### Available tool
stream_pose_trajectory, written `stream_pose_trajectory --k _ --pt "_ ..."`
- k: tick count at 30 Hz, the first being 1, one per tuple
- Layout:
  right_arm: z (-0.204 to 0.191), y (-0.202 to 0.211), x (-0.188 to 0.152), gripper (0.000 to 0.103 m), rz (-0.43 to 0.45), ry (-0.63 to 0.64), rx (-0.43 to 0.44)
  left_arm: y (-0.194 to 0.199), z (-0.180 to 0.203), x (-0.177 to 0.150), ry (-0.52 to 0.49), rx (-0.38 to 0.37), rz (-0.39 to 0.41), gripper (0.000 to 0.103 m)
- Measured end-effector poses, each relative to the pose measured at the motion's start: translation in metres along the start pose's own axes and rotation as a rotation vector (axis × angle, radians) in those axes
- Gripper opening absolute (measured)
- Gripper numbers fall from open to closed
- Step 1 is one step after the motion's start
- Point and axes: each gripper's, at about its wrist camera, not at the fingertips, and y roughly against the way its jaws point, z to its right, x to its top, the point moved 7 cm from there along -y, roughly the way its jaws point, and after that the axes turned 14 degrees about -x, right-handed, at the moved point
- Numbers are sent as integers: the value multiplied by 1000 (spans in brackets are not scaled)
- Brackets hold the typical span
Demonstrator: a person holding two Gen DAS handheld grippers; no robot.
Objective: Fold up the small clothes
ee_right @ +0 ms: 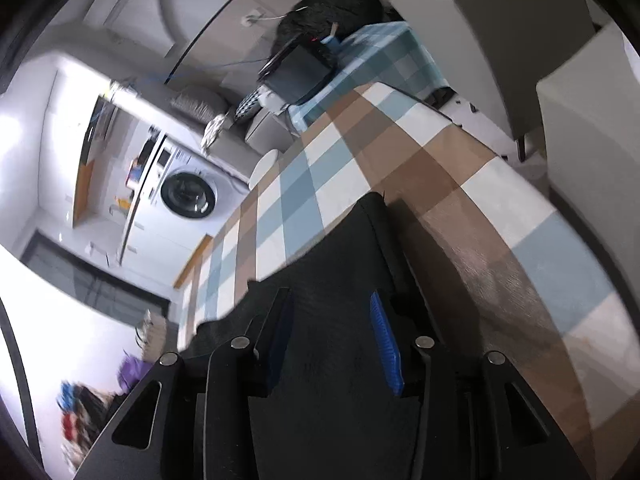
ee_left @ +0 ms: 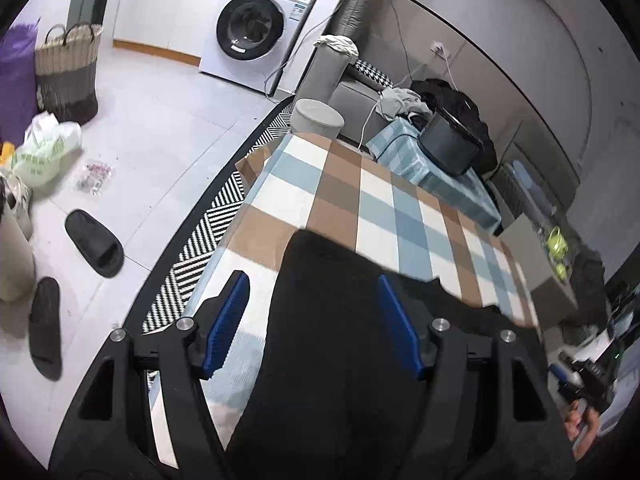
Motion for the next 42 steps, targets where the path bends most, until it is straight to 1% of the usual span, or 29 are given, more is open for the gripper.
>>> stream_pose_trajectory --k 2,6,9,11,13,15,18,21,23,24,25,26,27,28,29,31,33,35,36,37,38,40,41,42 --pt "1 6 -11 51 -13 50 -4 10 5 -9 -19 -9 -11 64" --pt "8 19 -36 51 -35 156 -43 29 12 -35 -48 -4 -39 66" --pt "15 34 -59 52 -34 245 -68 42 17 -60 -75 -8 -65 69" --pt "23 46 -76 53 -27 301 -102 52 19 -76 -103 3 -79 77" --pt "34 54 -88 53 -8 320 -128 64 23 -95 -126 0 -95 82" --pt "47 61 -100 55 -12 325 -151 73 26 -114 -144 -8 -126 83" --pt "58 65 -114 55 -27 329 -147 90 30 -145 -183 5 -159 84" --pt "59 65 -124 55 -36 334 -136 102 32 -171 -198 15 -180 84" --pt "57 64 -129 54 -26 335 -134 109 30 -184 -192 17 -184 84" --pt "56 64 -130 52 -16 337 -139 114 28 -191 -179 19 -182 84" --pt "55 63 -132 46 -10 339 -136 117 25 -194 -167 26 -179 84" --pt "51 61 -131 24 -14 344 -131 120 23 -198 -157 33 -177 84" --pt "47 60 -132 11 -22 359 -123 123 21 -201 -147 37 -177 84" --pt "44 61 -133 10 -11 378 -121 128 20 -205 -138 38 -177 84" --pt "38 68 -132 3 35 406 -113 129 18 -205 -137 41 -176 84" --pt "35 76 -130 3 74 411 -104 137 16 -209 -146 56 -167 84" --pt "41 81 -125 3 95 396 -151 140 13 -211 -148 70 -167 84" --pt "54 77 -123 3 77 366 -202 144 11 -219 -143 65 -181 84" --pt "58 75 -124 3 62 354 -205 143 10 -217 -142 69 -184 84" --pt "61 74 -126 3 41 342 -188 145 9 -219 -143 75 -183 84" --pt "63 75 -128 8 27 332 -172 148 8 -221 -140 76 -180 84" --pt "64 78 -132 18 -2 314 -137 146 9 -215 -124 70 -178 84" --pt "65 82 -134 26 -7 298 -108 147 8 -215 -116 65 -178 84" --pt "65 85 -134 29 -3 290 -97 148 7 -214 -109 62 -176 84"
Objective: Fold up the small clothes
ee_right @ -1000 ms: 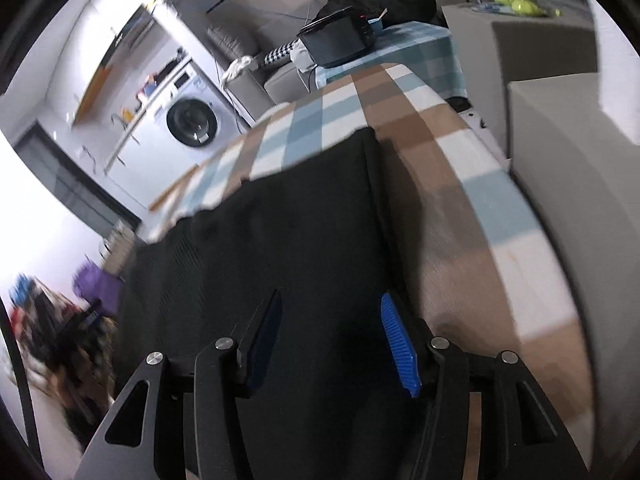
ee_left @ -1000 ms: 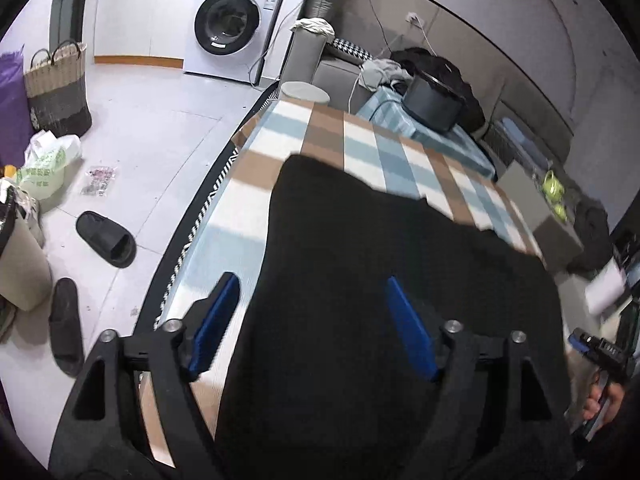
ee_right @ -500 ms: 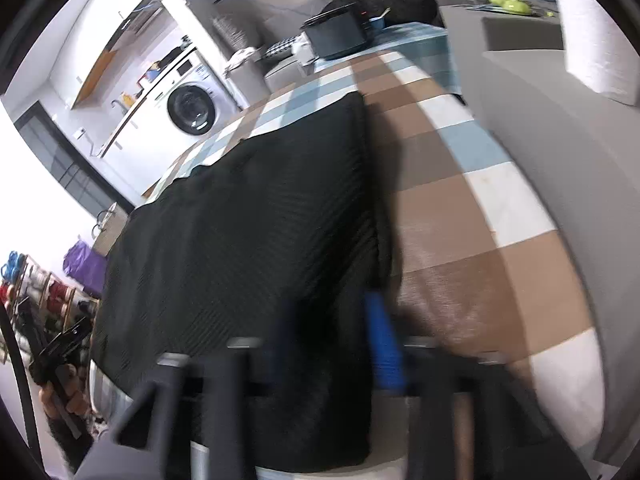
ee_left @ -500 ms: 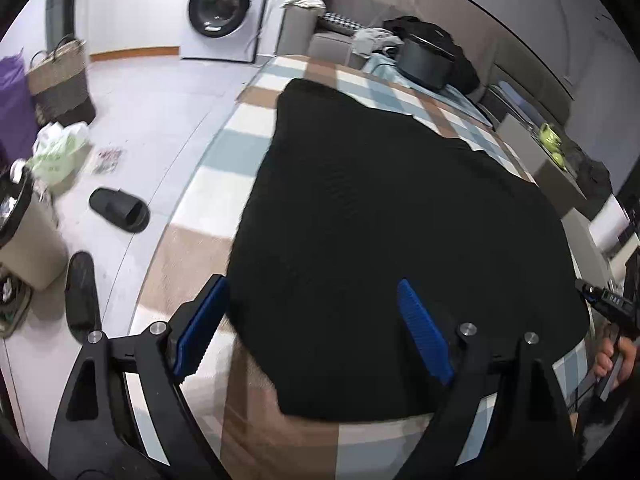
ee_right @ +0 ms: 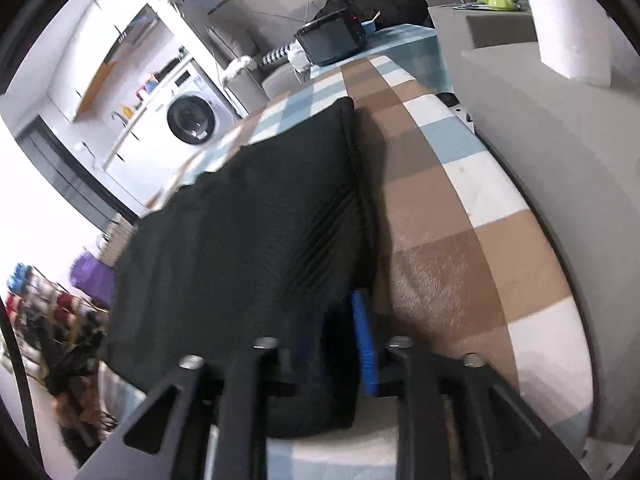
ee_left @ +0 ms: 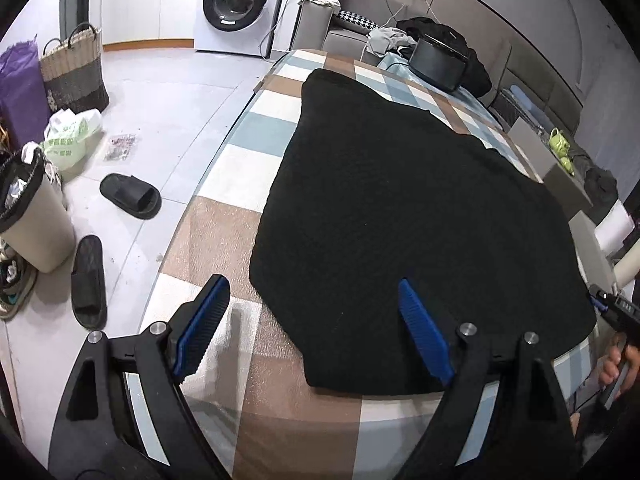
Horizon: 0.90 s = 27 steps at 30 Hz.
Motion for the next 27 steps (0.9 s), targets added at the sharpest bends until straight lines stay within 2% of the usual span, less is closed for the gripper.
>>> stream_pose_trajectory --k 2,8,9,11,12,14,16,18,19,23,25,27 --pt "1 3 -2 33 0 -11 9 1 -2 2 7 0 6 84" --pt "-6 -12 -8 33 -26 -4 -9 -1 1 6 2 1 2 84" --pt "-8 -13 -8 31 -21 -6 -7 -2 2 7 4 1 4 84" --pt "-11 -15 -7 10 -16 6 -17 -3 1 9 9 1 -3 84" --pt "-14 -15 -7 8 -8 24 -22 -5 2 10 11 3 -6 84" --pt "-19 -8 -5 7 36 43 -10 -4 1 12 10 5 -5 84" --pt "-21 8 1 6 109 17 70 -3 -1 12 17 4 0 84" --pt "-14 14 7 6 143 -2 37 -4 -3 11 25 3 -6 84" --pt "-11 12 8 5 131 -3 25 -4 -4 11 28 2 -12 84" --pt "-2 -3 3 5 81 -4 -81 -2 -7 9 35 9 -12 84" --pt "-4 -3 2 9 68 -4 -69 3 -6 9 26 21 6 84" --pt "-8 3 5 25 76 -22 -38 9 0 6 7 21 14 84"
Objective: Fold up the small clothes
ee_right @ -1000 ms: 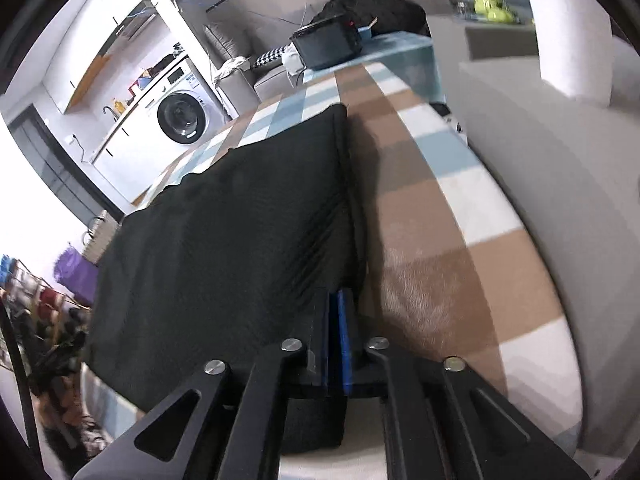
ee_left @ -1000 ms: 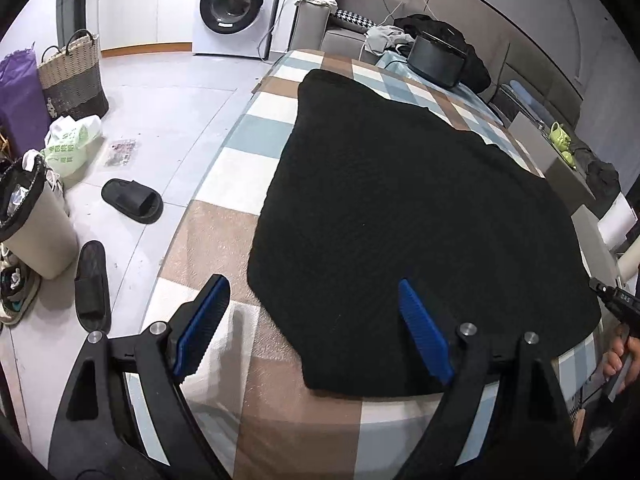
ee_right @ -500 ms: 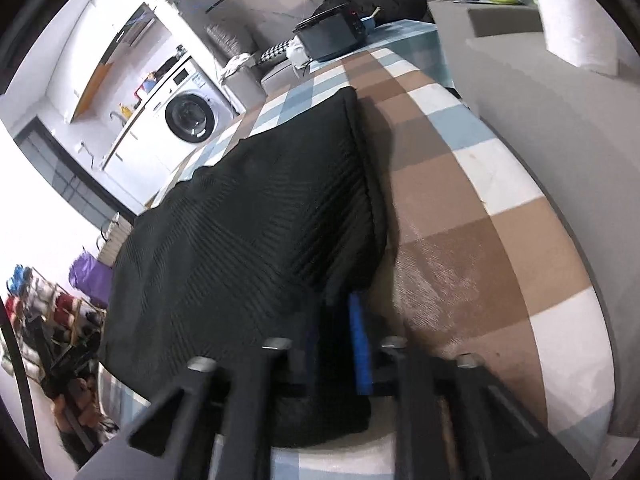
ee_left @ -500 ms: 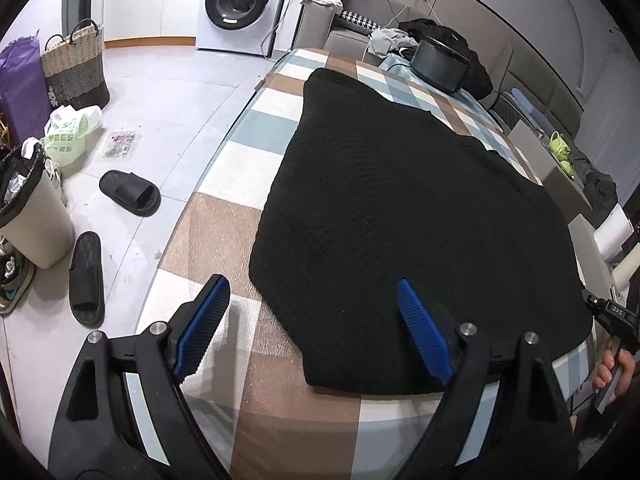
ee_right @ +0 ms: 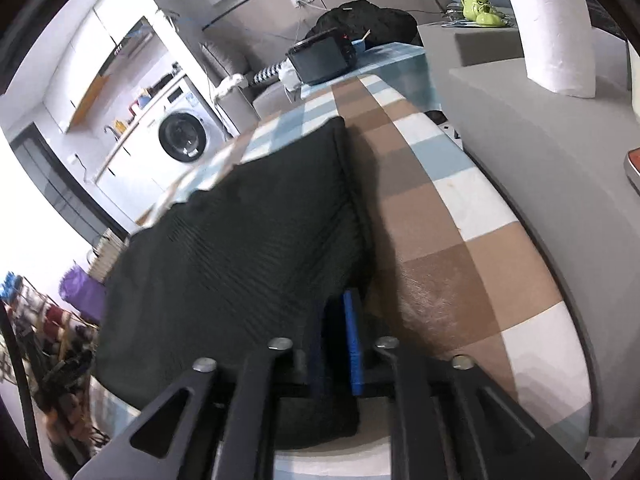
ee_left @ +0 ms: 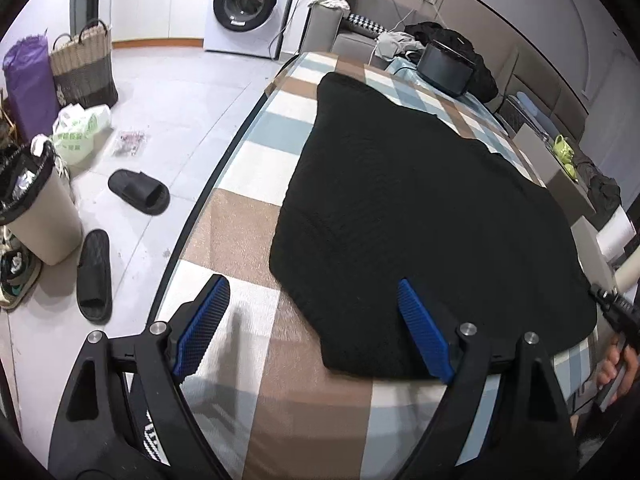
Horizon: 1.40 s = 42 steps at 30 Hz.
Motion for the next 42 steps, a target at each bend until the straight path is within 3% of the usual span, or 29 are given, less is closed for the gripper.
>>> stream_pose_trajectory --k 5,7,12,17,22,24,25,28,33,42 --pt "-21 21 9 46 53 0 76 14 6 -16 17 -29 5 84" --pt "-35 27 9 53 64 12 110 17 7 -21 83 -90 6 84" --pt "-76 28 -1 55 50 62 185 12 9 -25 208 -212 -11 80" --pt "-110 12 -20 55 -4 124 224 -2 12 -26 242 -231 -20 76" --pt "-129 2 -32 55 -34 165 235 -22 20 -11 181 -140 35 66" --pt "-134 0 -34 55 -41 167 244 -32 22 -5 147 -56 51 43" --pt "-135 -1 -34 55 -43 167 248 -37 24 -4 129 -20 51 27" --pt "-138 -1 -33 55 -38 180 245 -43 34 1 78 16 70 17" --pt "-137 -1 -35 55 -40 172 238 -26 53 17 -10 5 152 14" --pt "-128 -1 -36 55 -52 148 221 -17 113 55 -175 -46 192 12"
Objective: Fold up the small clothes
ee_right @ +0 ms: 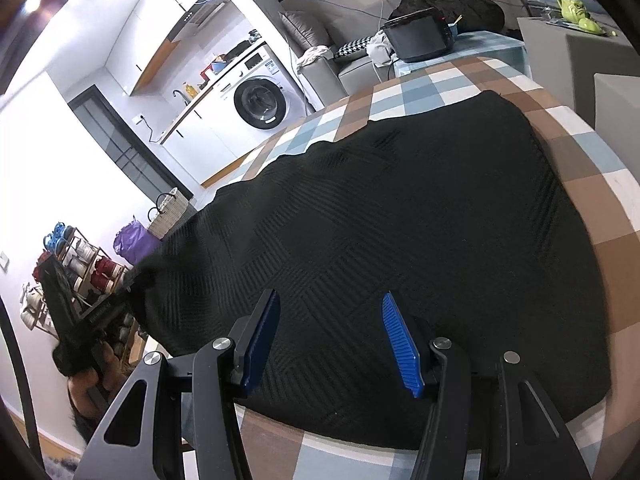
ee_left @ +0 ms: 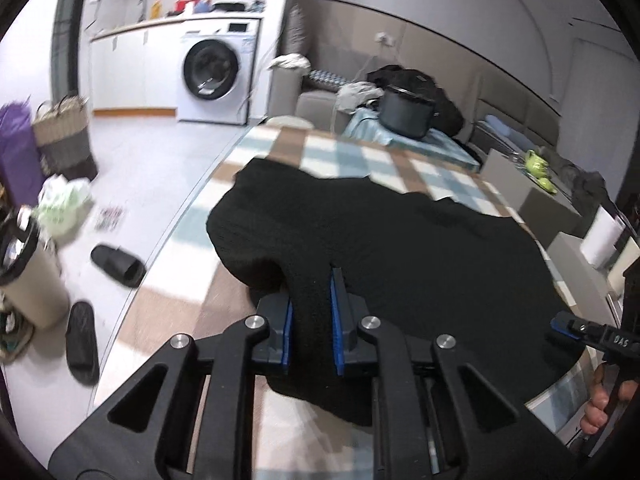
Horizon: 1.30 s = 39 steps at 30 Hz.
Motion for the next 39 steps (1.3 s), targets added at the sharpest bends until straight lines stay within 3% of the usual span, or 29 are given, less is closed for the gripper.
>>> stream_pose_trajectory --k 5,9,12,18,21,22,23,25,28,33,39 --pt "7 7 2 55 16 -12 -8 -17 48 31 -80 -89 1 11" --pt "13 5 2 55 6 -29 -20 -52 120 42 -224 -195 -38 11" --pt "17 6 3 55 6 -33 -28 -87 172 25 -297 -290 -120 11" --pt "32 5 7 55 10 -52 -68 -123 210 -25 -271 -409 -287 13" --pt "33 0 10 55 -10 -52 -59 -112 207 -38 -246 -445 -300 17" --pt "32 -2 12 55 -17 -51 -56 -103 205 -36 -252 -448 -279 26" --pt "27 -6 12 55 -31 -52 -37 -97 201 -38 -255 -445 -266 44" --pt "20 -12 13 55 -48 -52 -3 -78 185 -35 -239 -419 -216 70" --pt "9 -28 14 55 -77 -29 -35 -57 156 -26 -182 -376 -157 73" --pt "-13 -43 16 55 -127 -65 28 -39 90 -12 -61 -287 -133 73" --pt "-26 -18 30 55 -62 -89 84 -33 29 -9 52 -221 -128 73"
